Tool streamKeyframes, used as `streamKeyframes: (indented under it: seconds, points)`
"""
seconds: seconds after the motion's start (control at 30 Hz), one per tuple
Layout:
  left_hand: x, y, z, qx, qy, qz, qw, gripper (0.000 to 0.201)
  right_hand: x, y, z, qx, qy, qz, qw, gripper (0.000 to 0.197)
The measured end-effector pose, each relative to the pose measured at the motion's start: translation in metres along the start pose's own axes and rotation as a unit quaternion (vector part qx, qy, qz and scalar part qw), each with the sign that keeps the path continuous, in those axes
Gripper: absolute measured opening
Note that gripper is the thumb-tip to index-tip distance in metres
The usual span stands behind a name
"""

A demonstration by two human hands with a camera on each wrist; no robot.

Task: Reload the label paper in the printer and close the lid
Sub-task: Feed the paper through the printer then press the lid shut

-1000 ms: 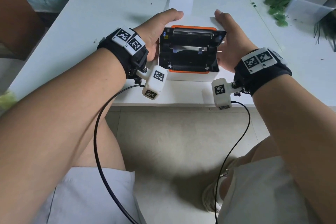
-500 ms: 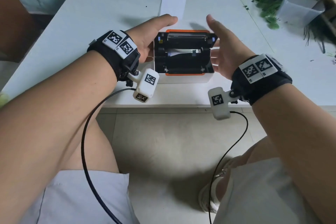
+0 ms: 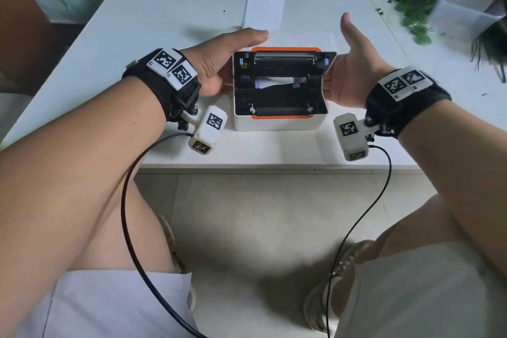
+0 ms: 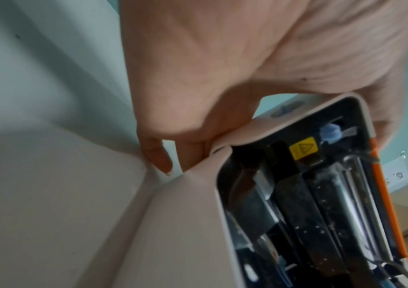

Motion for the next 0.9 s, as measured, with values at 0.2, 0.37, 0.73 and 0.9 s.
streamKeyframes:
  seconds: [0.2,0.37,0.73,0.9]
  points:
    - [-0.001,0.003,-0.007,-0.013,-0.011,-0.005,1.000,0.040,-0.002,-0.014,-0.001,-0.074,0.004,-0.067,0.995,0.091]
    - [0.000,0.002,-0.007,-0.002,-0.018,-0.004,1.000,0.021,-0.008,-0.026,0.001,-0.051,0.057,-0.126,0.989,0.066]
    - [-0.002,0.002,-0.011,0.020,-0.022,0.013,0.999,0.022,-0.006,-0.026,-0.008,-0.027,0.041,-0.149,0.988,0.081]
    - [-0.002,0.000,-0.009,0.017,-0.016,0.038,0.999,0.022,-0.007,-0.030,0.004,0.006,0.064,-0.167,0.984,0.061]
Point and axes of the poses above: each hand's wrist, its own z-axis away from the middle knuckle, its own y-axis out of the back of the hand, x = y × z, the point moved 2 cm from there along -z, towards the middle knuckle, and after that the axes turned 9 degrees about x, right-handed, at the moved point
